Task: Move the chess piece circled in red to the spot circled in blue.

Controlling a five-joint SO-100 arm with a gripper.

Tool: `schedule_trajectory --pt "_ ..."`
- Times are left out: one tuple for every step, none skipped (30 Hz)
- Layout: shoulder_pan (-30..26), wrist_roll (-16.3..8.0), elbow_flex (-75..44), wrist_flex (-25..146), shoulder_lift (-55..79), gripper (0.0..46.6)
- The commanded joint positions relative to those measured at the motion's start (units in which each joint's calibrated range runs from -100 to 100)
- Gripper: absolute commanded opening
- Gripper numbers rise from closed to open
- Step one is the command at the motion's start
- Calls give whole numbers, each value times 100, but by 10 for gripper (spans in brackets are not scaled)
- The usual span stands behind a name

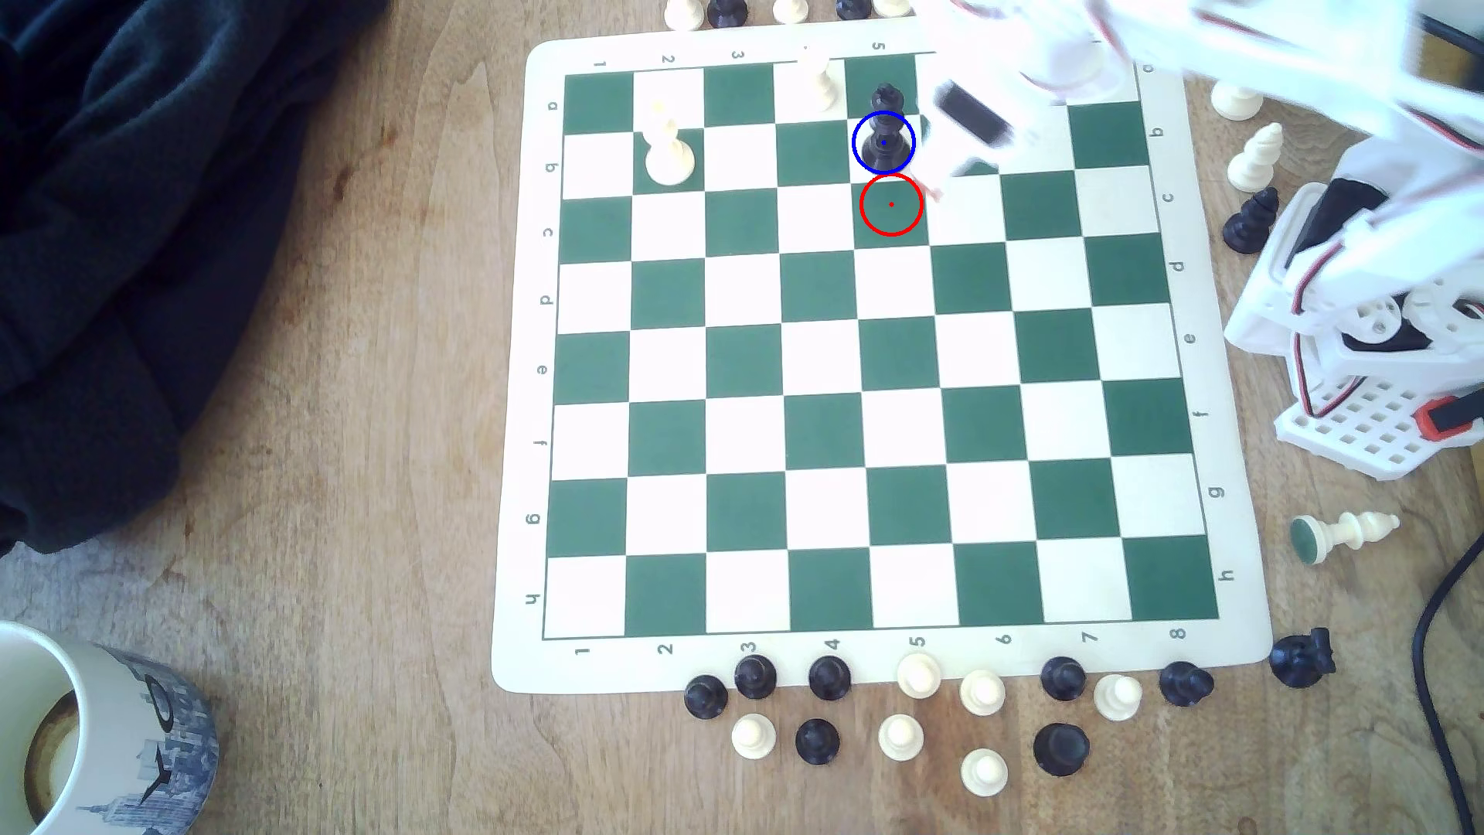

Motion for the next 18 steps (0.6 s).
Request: schedule_trajectory --pt "-283 142 1061 -586 -1706 204" --pt "-345 142 1315 -905 -1902 203" --pt "-361 142 1460 -1183 -1987 201" --pt "-361 156 1668 -1577 -2097 199" --pt "-345 171 1949 -2019 -2267 196" --pt "-330 264 2448 -2764 -2581 188" --pt "-306 547 3282 -3952 -2971 165" --pt "-306 615 3636 -4582 -3073 158" --pt "-322 625 3908 -5172 -3158 152" --pt "-338 625 4017 -5459 -3217 148" --pt "-377 620 4143 -5893 -3260 139" --pt "-471 586 4334 -6744 -3285 108" --pt "-541 601 4461 -7228 -3302 72" --pt "-666 654 4687 -7916 -3311 2" --pt "-744 664 4896 -8440 -3328 2" --pt "-1018 674 5304 -9316 -3489 2" --pt "-1159 679 5376 -9414 -3608 2" --pt "-1276 679 5449 -9488 -3769 2"
